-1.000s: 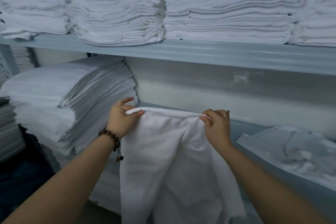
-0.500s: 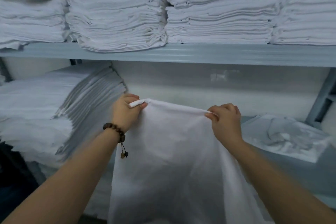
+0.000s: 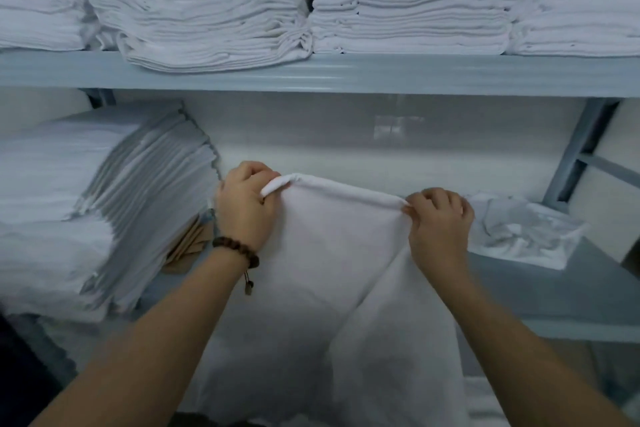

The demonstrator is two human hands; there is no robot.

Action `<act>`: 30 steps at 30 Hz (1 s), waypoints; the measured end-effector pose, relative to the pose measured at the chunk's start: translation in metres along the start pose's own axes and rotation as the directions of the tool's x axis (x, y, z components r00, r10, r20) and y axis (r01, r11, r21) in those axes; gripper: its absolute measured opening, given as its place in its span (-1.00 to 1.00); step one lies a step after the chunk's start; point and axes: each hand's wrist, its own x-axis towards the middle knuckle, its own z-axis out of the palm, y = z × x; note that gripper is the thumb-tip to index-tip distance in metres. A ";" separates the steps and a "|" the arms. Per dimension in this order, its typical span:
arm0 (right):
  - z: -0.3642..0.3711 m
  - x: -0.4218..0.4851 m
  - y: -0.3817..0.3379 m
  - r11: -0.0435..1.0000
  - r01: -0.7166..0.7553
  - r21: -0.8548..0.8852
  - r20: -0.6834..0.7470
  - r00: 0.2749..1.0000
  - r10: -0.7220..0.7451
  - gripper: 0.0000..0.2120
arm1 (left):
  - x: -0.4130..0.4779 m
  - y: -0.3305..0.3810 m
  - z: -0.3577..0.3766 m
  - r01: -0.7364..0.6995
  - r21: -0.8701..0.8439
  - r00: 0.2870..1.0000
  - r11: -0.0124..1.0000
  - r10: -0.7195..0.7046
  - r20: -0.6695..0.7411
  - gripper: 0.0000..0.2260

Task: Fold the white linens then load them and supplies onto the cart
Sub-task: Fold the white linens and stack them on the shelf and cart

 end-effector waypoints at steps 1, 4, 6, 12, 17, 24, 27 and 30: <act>0.002 0.002 0.001 1.000 -0.004 0.003 0.006 1.000 0.004 -0.96 | 0.001 -0.001 0.001 -0.033 0.026 0.999 0.999 0.033 0.006 -0.92; 0.007 0.003 0.000 1.000 -0.019 0.012 -0.035 0.999 0.019 -0.96 | 0.004 -0.007 0.001 -0.125 0.032 0.992 0.992 0.126 -0.025 -0.89; 0.014 0.005 0.000 1.000 -0.030 0.004 -0.019 0.999 0.030 -0.96 | 0.010 -0.013 0.004 -0.118 0.058 0.992 0.991 0.120 -0.024 -0.88; 0.049 0.039 0.011 0.999 -0.040 -0.034 0.046 0.998 0.042 -0.93 | 0.040 -0.036 0.031 -0.196 0.169 0.980 0.966 0.188 0.061 -0.89; 0.116 0.080 0.035 0.995 -0.016 -0.096 0.109 0.994 0.027 -0.93 | 0.069 -0.076 0.081 -0.140 0.228 0.974 0.963 0.092 0.206 -0.69; 0.264 0.115 0.087 0.968 0.104 -0.228 0.283 0.958 -0.036 -0.91 | 0.086 -0.177 0.200 -0.091 0.405 0.957 0.910 -0.033 0.288 -0.78; 0.325 0.117 0.107 0.946 0.143 -0.291 0.361 0.932 -0.030 -0.84 | 0.090 -0.218 0.252 -0.082 0.457 0.963 0.886 -0.048 0.265 -0.69; 0.373 0.110 0.125 0.932 0.163 -0.323 0.422 0.907 -0.012 -0.80 | 0.085 -0.256 0.297 -0.068 0.499 0.954 0.864 -0.089 0.286 -0.62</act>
